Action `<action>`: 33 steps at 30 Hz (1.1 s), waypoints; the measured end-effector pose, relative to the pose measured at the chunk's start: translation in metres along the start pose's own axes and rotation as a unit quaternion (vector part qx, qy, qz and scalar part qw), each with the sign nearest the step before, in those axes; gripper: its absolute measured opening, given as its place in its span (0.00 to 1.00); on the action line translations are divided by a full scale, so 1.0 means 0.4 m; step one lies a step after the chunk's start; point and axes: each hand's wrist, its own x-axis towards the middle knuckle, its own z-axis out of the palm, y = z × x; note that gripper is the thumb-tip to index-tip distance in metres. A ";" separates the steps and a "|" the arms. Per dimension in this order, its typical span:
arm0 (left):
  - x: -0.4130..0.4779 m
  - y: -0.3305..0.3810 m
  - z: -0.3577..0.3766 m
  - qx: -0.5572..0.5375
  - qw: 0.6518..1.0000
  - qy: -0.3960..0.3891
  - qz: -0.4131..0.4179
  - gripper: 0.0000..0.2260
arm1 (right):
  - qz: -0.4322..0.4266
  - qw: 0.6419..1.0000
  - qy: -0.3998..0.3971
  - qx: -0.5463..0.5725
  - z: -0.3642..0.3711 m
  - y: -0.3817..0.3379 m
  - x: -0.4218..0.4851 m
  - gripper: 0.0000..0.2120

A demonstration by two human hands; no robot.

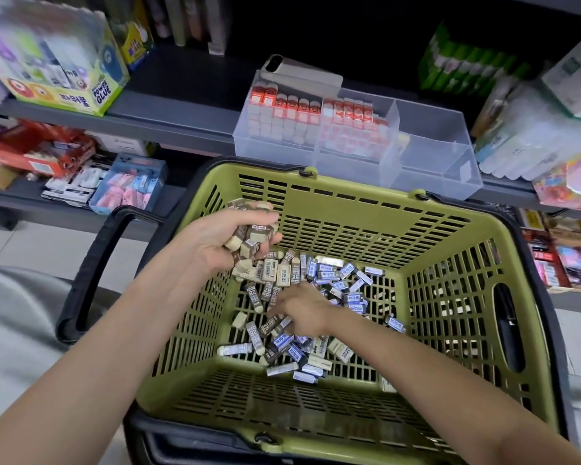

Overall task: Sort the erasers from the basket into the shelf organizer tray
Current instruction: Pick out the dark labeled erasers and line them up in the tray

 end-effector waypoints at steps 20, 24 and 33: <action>-0.021 0.047 0.043 0.063 0.985 -0.133 0.092 0.15 | -0.019 0.674 0.203 0.710 -0.391 -0.020 -0.232 0.13; -0.020 0.076 0.055 0.051 0.987 -0.128 0.081 0.07 | -0.001 0.719 0.200 0.666 -0.442 -0.021 -0.226 0.18; -0.014 0.143 0.032 -0.046 0.984 -0.110 0.133 0.11 | 0.074 0.829 0.361 0.420 -0.566 -0.016 -0.181 0.06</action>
